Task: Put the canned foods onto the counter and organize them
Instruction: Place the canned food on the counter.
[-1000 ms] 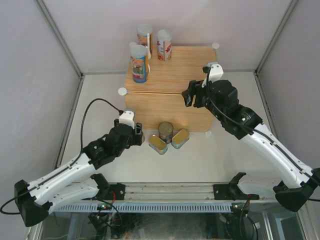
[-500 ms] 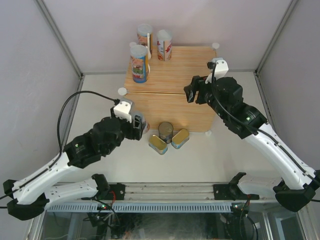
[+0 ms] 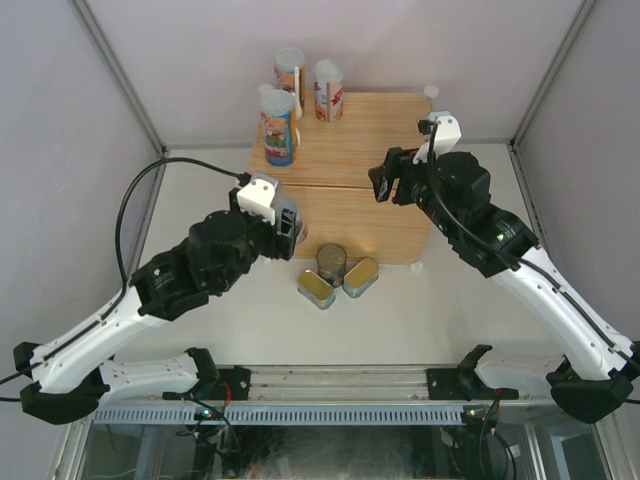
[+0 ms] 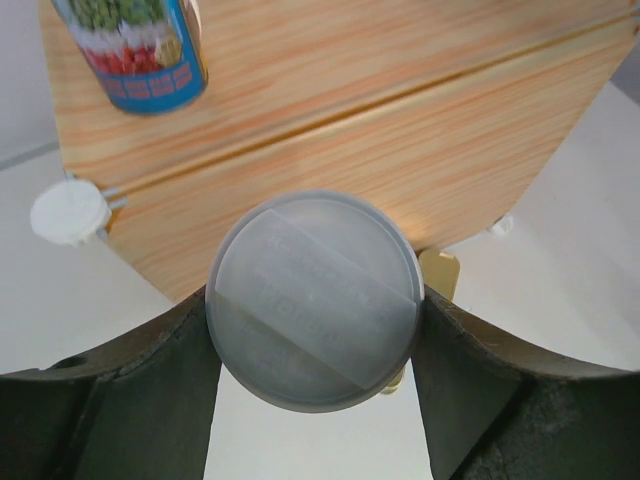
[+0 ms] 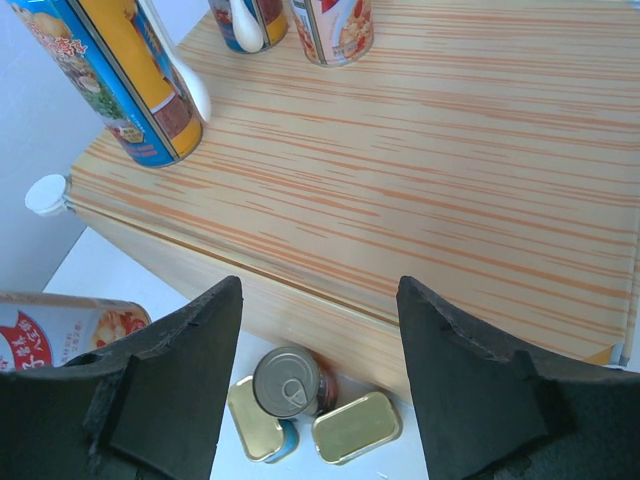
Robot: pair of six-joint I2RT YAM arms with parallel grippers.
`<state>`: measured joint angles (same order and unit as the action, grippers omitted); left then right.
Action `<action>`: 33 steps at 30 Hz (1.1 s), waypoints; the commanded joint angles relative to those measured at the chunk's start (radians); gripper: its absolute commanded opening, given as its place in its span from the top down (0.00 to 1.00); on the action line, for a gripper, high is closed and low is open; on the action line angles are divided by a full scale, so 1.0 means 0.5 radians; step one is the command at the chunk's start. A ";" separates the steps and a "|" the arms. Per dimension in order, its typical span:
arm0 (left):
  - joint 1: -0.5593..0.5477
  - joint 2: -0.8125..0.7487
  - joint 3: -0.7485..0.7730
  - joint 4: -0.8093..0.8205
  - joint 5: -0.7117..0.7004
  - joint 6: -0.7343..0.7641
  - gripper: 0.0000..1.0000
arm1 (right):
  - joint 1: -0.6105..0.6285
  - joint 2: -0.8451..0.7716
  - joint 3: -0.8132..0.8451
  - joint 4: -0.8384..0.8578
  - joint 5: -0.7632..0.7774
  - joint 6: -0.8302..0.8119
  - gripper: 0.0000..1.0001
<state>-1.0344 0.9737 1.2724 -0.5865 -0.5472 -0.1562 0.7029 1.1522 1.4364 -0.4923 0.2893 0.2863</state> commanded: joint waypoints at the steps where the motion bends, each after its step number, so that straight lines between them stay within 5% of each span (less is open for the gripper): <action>1: -0.014 0.007 0.292 0.385 -0.087 0.132 1.00 | 0.015 -0.016 0.111 0.046 0.032 -0.022 0.36; 27: -0.022 0.600 0.788 0.900 -0.154 0.462 1.00 | -0.025 -0.002 0.149 0.160 -0.039 -0.060 0.36; 33: 0.011 0.810 1.068 0.753 -0.149 0.417 1.00 | -0.038 0.013 0.146 0.199 -0.070 -0.066 0.36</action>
<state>-1.0405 1.3540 1.6341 -0.3241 -0.6052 0.0456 0.6930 1.1534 1.4673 -0.4526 0.2741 0.2718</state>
